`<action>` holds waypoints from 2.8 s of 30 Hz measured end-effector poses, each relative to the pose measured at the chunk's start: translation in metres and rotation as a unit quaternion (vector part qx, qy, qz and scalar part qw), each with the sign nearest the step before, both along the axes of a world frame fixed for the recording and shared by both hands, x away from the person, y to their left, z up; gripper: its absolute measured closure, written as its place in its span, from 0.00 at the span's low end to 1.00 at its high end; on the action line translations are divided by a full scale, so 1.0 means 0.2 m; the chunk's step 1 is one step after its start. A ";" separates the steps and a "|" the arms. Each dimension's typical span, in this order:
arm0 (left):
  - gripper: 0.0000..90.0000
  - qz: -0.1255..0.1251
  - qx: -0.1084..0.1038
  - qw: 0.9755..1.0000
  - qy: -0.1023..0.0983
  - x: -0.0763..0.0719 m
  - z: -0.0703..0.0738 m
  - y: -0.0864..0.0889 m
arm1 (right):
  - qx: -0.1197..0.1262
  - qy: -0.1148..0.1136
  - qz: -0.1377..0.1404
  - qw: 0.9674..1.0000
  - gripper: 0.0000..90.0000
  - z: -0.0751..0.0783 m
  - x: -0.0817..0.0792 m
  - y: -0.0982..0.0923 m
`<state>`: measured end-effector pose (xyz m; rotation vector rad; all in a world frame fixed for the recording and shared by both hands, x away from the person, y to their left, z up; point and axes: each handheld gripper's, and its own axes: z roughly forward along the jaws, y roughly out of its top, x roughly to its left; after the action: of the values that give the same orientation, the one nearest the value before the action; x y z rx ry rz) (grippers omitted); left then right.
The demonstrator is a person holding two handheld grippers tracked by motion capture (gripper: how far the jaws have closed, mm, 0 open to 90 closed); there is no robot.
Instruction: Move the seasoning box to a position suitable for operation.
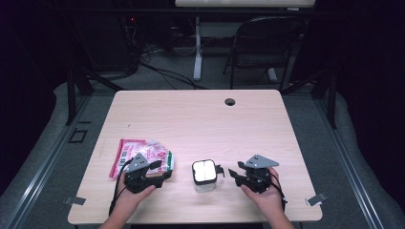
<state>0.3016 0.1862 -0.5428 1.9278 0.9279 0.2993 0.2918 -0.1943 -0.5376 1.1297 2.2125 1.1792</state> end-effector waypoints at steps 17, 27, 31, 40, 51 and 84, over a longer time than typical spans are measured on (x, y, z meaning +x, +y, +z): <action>0.60 -0.009 -0.001 1.000 -0.015 -0.01 0.01 0.01 | 0.038 0.005 0.028 0.999 0.76 0.07 -0.04 0.00; 0.63 -0.022 0.001 0.999 -0.028 -0.03 0.03 -0.02 | 0.018 0.015 0.071 0.997 0.88 0.08 -0.07 0.04; 0.64 -0.016 0.006 0.999 -0.028 -0.03 0.02 -0.02 | 0.006 0.024 0.078 0.997 0.88 0.06 -0.06 0.06; 0.64 -0.018 0.007 0.999 -0.027 -0.05 0.02 -0.02 | -0.009 0.042 0.079 0.996 0.88 -0.01 -0.01 0.09; 0.65 -0.009 0.012 0.999 -0.031 -0.07 0.02 0.00 | -0.018 0.048 0.073 0.996 0.91 -0.04 0.02 0.12; 0.88 -0.024 0.019 0.999 -0.020 -0.09 0.05 -0.08 | 0.059 0.024 0.081 0.995 0.95 0.10 -0.02 0.16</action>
<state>0.2837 0.1700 -0.5330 1.9692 0.8541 0.3292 0.2869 -0.1625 -0.5175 1.0502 2.3351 1.3797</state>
